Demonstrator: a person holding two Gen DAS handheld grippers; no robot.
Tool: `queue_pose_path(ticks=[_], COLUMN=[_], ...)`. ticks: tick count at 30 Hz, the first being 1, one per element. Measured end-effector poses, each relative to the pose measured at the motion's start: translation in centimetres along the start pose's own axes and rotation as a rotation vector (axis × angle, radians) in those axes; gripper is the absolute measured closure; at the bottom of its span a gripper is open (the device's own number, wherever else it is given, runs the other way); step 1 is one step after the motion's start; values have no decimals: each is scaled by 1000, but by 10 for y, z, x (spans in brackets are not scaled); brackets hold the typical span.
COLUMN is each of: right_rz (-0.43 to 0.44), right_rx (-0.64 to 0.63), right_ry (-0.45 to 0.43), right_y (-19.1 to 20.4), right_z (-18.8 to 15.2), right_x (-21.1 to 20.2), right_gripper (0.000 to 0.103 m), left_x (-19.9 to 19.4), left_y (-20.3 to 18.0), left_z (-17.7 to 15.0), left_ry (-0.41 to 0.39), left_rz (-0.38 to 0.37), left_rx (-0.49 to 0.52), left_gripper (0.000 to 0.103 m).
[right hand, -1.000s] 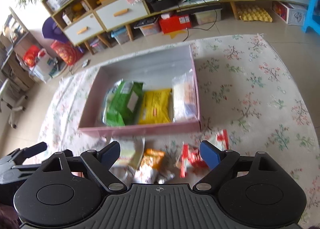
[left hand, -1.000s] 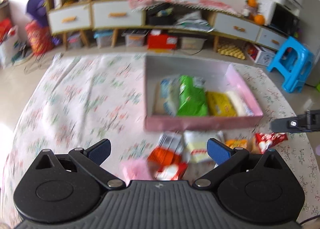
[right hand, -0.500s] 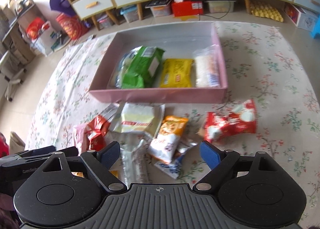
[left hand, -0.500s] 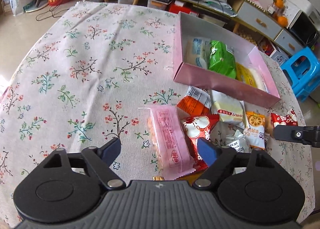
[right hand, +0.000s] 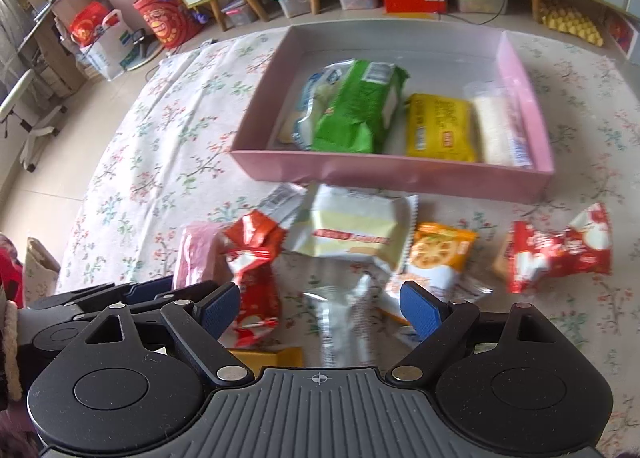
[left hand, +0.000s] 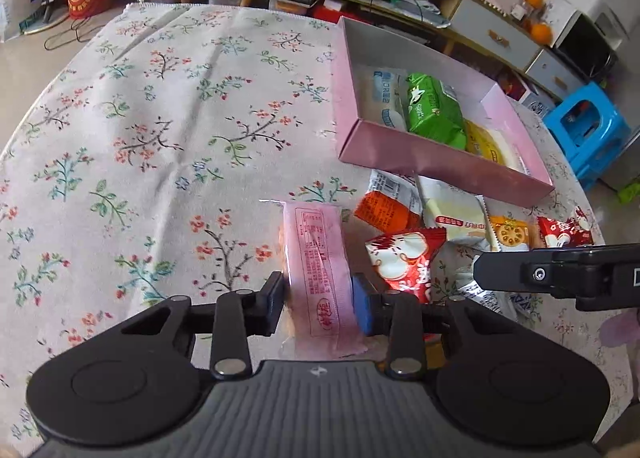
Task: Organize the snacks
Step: 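Grasp the pink packet with the left gripper while the right grasps the red-white packet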
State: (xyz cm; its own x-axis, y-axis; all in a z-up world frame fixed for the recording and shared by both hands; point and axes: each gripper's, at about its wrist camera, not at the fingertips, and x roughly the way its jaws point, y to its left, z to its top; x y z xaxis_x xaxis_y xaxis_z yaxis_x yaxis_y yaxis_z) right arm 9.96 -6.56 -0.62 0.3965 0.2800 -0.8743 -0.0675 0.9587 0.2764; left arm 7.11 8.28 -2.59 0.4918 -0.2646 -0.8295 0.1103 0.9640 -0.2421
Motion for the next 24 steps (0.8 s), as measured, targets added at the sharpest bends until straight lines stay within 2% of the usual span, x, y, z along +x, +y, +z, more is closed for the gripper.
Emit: queue_pose_path(ticks=[9,10,11,14,17,24], right_rz=[66,73,77,77,75,68], right_rx=[13,14,15,24,44,63], right_ry=[8,10,16,38,54,83], right_y=[23,25,27,30,30,31], right_z=[2,3,3,3,3,-1], right_x=[11,12,14,22,30,40], right_gripper=[16,19,29,47,60,68], left_x=[-9,-10,-10,-11,-12,-9], left_y=[15,17,18,23,24,24], left_z=[-2,-3,-2,-1,-2,-2], left_ry=[-7,-8,-7,-11,-12,-8], left_rz=[60,67,68,72,72,87], left_rx=[27,25,21,12,7,1], left_gripper=[70,70,70,70,69,66])
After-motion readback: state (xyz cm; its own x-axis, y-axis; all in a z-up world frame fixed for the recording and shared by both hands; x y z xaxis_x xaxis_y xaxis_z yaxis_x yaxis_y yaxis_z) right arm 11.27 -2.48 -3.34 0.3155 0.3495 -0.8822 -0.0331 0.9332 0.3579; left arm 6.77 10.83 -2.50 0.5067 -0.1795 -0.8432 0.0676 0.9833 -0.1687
